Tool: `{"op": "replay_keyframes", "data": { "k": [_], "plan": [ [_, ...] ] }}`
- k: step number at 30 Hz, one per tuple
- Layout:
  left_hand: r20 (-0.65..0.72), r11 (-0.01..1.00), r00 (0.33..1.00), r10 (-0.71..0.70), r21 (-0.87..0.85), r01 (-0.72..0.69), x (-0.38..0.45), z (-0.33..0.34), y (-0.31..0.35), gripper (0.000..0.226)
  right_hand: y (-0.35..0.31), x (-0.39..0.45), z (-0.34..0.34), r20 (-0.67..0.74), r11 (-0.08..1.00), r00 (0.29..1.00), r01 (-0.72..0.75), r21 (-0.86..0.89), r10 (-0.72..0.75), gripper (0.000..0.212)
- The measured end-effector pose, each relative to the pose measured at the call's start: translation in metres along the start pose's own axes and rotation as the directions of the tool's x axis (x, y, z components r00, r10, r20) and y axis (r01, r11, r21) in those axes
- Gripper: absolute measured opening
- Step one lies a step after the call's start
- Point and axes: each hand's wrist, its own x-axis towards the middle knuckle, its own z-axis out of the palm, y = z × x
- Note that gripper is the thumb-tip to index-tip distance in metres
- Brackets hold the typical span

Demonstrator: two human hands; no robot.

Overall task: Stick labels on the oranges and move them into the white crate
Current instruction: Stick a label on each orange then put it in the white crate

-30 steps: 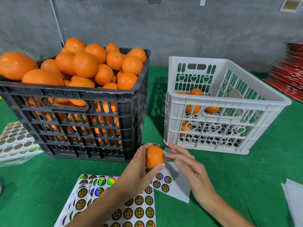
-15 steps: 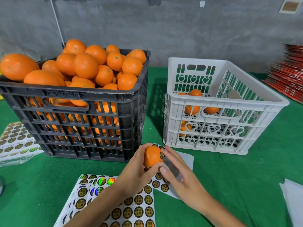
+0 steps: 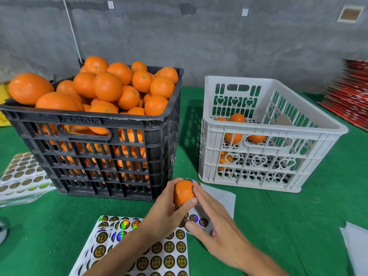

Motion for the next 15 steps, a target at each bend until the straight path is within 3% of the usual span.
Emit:
{"op": "replay_keyframes", "data": {
  "k": [10,13,15],
  "plan": [
    [0.008,0.964,0.998,-0.060,-0.258,0.060,0.000,-0.007,0.010,0.069,-0.001,0.001,0.001,-0.040,0.989,0.999,0.009,-0.150,-0.015,0.087],
    [-0.023,0.940,1.000,0.012,-0.339,-0.019,-0.003,-0.008,0.025,0.055,-0.013,0.001,-0.004,-0.233,0.928,0.957,0.077,-0.364,-0.171,0.085],
    [-0.046,0.926,0.995,0.084,-0.366,-0.095,-0.005,-0.010,0.044,0.050,-0.020,0.006,-0.012,-0.340,0.865,0.872,0.164,-0.474,-0.352,0.082]
  ]
}}
